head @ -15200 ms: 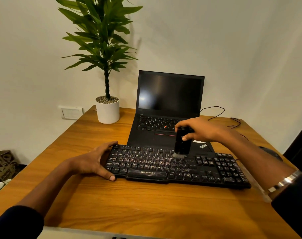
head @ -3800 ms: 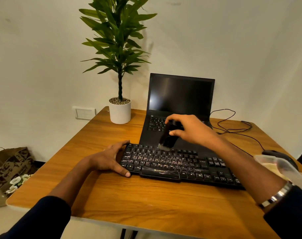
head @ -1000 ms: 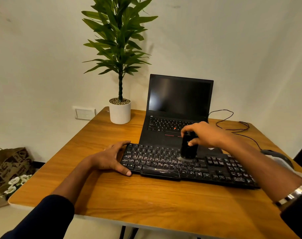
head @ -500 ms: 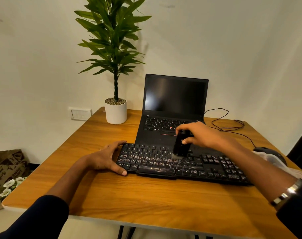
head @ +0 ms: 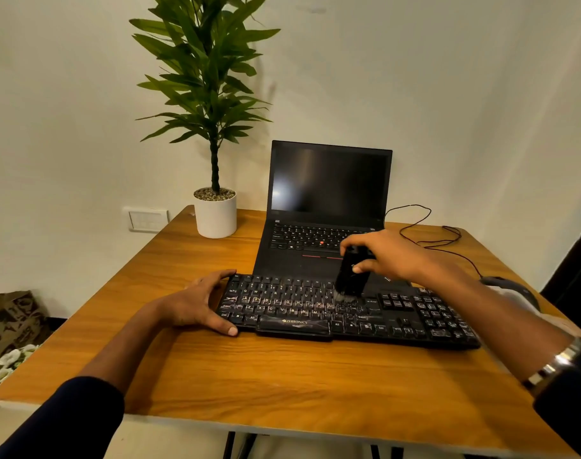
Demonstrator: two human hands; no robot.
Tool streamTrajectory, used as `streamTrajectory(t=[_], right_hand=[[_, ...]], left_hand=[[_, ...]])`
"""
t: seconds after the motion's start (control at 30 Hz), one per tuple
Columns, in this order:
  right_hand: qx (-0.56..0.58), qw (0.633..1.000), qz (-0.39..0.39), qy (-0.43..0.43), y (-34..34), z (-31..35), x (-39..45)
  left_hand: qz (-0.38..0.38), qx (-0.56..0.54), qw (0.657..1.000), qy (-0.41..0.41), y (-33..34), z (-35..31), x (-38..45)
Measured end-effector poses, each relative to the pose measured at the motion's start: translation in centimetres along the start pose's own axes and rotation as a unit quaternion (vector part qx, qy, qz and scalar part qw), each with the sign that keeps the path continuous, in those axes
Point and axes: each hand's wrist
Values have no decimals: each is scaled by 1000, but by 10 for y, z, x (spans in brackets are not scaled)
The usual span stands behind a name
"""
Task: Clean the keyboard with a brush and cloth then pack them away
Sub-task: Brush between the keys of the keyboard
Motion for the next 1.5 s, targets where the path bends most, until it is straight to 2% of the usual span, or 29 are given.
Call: streamTrajectory(t=[0.13, 0.27, 0.43, 0.6, 0.77, 1.07, 1.2, 1.33, 1.5], right_hand=[[-11, 998, 38, 52, -6, -24, -20], [-35, 995, 62, 70, -15, -29, -32], [-24, 999, 2, 47, -14, -10, -18], [-61, 996, -2, 59, 1, 12, -6], [-22, 999, -6, 30, 6, 47, 7], [142, 987, -7, -71, 11, 103, 34], [119, 987, -43, -97, 11, 114, 40], [108, 990, -3, -85, 21, 112, 47], [33, 997, 38, -56, 11, 93, 38]], left_hand=[[4, -7, 1000, 8, 0, 2, 1], [3, -7, 1000, 9, 0, 2, 2], [4, -12, 1000, 11, 1, 2, 3], [-5, -12, 1000, 12, 1, 4, 3], [-3, -16, 1000, 8, 1, 5, 3], [-10, -8, 1000, 3, 1, 2, 1], [-9, -7, 1000, -5, 1, 1, 1], [-9, -4, 1000, -11, 1, 0, 0], [-10, -2, 1000, -12, 2, -1, -1]])
Point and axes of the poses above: each hand's wrist, its own x-axis towards the middle knuckle, its own y-axis out of the palm, z = x × y, and after that the axes turned 15 degrees about z, right-handed
